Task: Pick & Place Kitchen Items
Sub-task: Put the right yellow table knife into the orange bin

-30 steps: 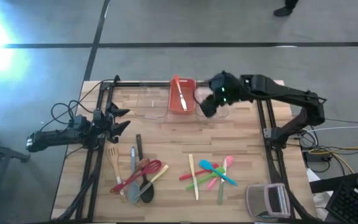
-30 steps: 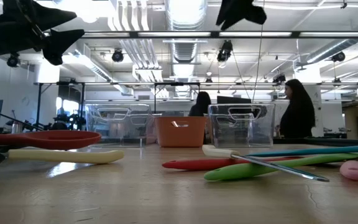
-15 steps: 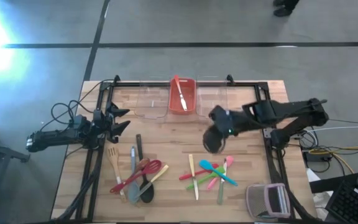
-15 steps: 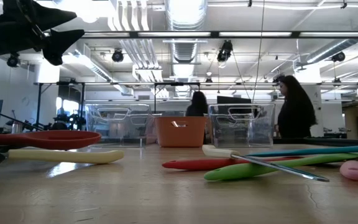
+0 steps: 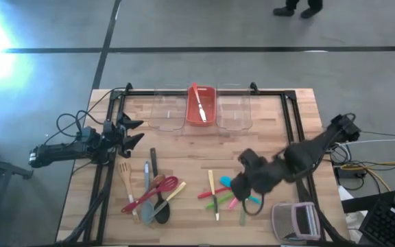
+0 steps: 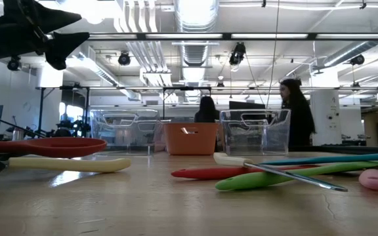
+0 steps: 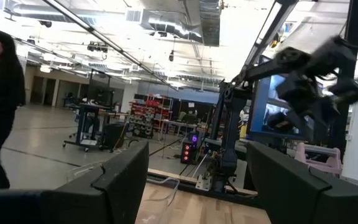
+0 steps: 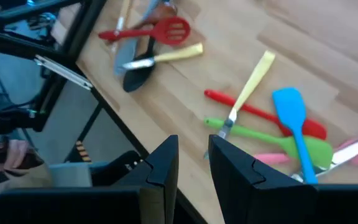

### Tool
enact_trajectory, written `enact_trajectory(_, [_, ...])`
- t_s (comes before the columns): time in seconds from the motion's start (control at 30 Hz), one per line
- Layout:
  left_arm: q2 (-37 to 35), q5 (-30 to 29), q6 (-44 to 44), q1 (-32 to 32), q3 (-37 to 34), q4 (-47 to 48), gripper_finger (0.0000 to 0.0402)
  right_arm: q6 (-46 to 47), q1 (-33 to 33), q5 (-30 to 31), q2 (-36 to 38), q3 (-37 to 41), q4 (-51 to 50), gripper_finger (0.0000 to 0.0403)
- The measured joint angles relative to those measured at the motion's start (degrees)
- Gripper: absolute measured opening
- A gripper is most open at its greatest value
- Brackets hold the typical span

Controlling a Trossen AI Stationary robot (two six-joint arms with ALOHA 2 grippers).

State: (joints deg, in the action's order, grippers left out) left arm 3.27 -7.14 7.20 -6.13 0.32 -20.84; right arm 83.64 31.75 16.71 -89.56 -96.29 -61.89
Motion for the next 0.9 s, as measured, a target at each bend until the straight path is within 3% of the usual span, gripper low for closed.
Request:
enact_trajectory(0.3, [0.0, -0.02, 0.36, 0.02, 0.0, 0.02, 0.0273, 6.46, 2.28, 0.92, -9.61, 0.07, 1.11, 0.0082])
enact_trajectory(0.63, [-0.02, 0.0, 0.5, 0.02, 0.0, 0.06, 0.0273, 10.19, -1.86, -10.22, -18.96, 0.09, 1.65, 0.0081])
enact_trajectory(0.9, [-0.02, 0.0, 0.49, 0.01, -0.01, 0.34, 0.0273, 8.49, -4.16, -11.32, -23.16, 0.09, 4.34, 0.0093])
